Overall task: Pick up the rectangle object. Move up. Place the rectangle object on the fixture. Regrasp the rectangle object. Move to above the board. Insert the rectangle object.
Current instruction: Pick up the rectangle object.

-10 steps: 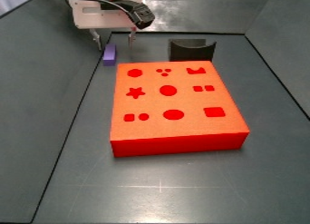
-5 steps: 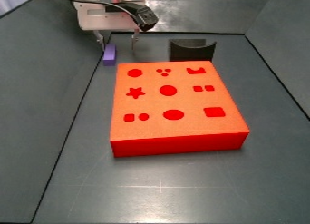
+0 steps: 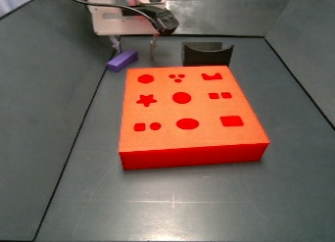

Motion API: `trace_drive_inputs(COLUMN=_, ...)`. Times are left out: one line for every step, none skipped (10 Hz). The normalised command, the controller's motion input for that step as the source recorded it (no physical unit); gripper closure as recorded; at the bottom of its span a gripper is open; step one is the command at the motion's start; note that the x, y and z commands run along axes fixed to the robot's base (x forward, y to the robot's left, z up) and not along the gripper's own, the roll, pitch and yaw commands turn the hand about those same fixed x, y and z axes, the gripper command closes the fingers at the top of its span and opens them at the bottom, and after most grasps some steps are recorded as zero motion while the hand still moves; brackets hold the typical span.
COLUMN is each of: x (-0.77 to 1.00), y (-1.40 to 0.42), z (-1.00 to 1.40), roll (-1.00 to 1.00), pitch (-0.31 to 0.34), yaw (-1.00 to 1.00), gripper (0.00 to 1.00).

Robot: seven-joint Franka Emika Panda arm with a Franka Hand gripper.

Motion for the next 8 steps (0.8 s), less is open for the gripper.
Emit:
trace_drive_inputs(x=0.00, y=-0.06, z=0.00, roll=0.00, pitch=-0.069, yaw=-0.19, gripper=0.00)
trace_drive_inputs(x=-0.30, y=-0.25, z=0.03, roll=0.00, pitch=-0.103, yaw=-0.45, gripper=0.00)
trace_drive_inputs(x=-0.07, y=-0.18, z=0.05, roll=-0.04, pitch=-0.111, yaw=-0.74, gripper=0.00)
trace_drive_inputs(x=-0.02, y=-0.14, z=0.03, roll=-0.06, pitch=-0.109, yaw=-0.82, gripper=0.00)
trace_drive_inputs(x=-0.06, y=-0.11, z=0.00, roll=-0.06, pitch=-0.109, yaw=-0.83, gripper=0.00)
trace_drive_inputs(x=0.00, y=-0.07, z=-0.15, roll=-0.06, pitch=-0.094, yaw=-0.81, gripper=0.00)
trace_drive_inputs(x=-0.06, y=-0.09, z=-0.31, roll=-0.02, pitch=-0.071, yaw=-0.85, gripper=0.00)
trace_drive_inputs(x=-0.12, y=-0.11, z=-0.32, roll=0.00, pitch=-0.051, yaw=-0.83, gripper=0.00)
